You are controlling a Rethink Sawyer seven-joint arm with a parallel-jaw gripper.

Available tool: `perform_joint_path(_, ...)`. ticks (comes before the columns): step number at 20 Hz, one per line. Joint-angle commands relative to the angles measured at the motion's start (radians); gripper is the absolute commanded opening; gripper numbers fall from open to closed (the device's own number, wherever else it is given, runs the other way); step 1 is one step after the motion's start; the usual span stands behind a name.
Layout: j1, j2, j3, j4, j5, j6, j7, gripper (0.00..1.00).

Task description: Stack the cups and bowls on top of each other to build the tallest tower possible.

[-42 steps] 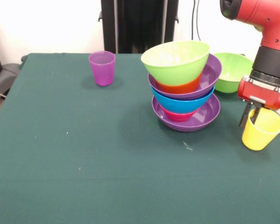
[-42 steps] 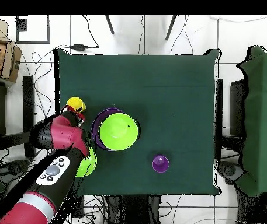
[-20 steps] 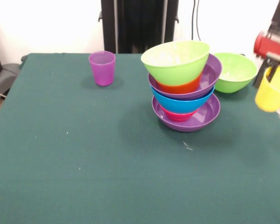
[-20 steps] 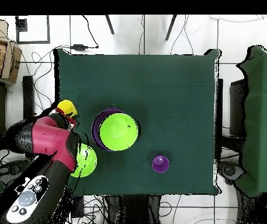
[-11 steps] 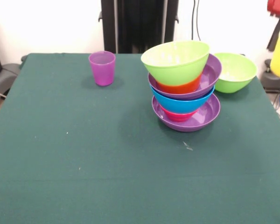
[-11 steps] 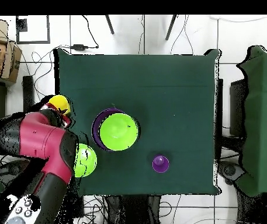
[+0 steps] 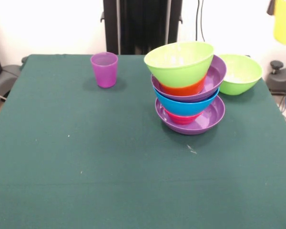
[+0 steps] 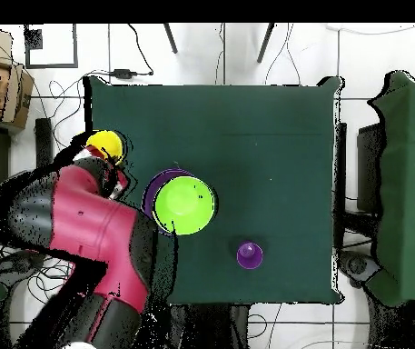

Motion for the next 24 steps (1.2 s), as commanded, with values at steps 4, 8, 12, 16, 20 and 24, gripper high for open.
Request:
perform_joint_path(4,-0.136,-0.163,0.149,0.169,-0.174,0.106,-0.165,0.00)
perform_joint_path(8,-0.211,-0.222,0.199,0.222,-0.219,0.085,-0.229,0.00)
perform_joint_path(12,-0.272,-0.263,0.250,0.271,-0.268,0.045,-0.250,0.00)
perform_joint_path(16,-0.330,-0.293,0.310,0.318,-0.308,-0.004,-0.258,0.00)
perform_joint_path(20,-0.394,-0.310,0.374,0.357,-0.351,-0.059,-0.266,0.00)
perform_joint_path(24,-0.439,-0.316,0.423,0.374,-0.402,-0.096,-0.241,0.00)
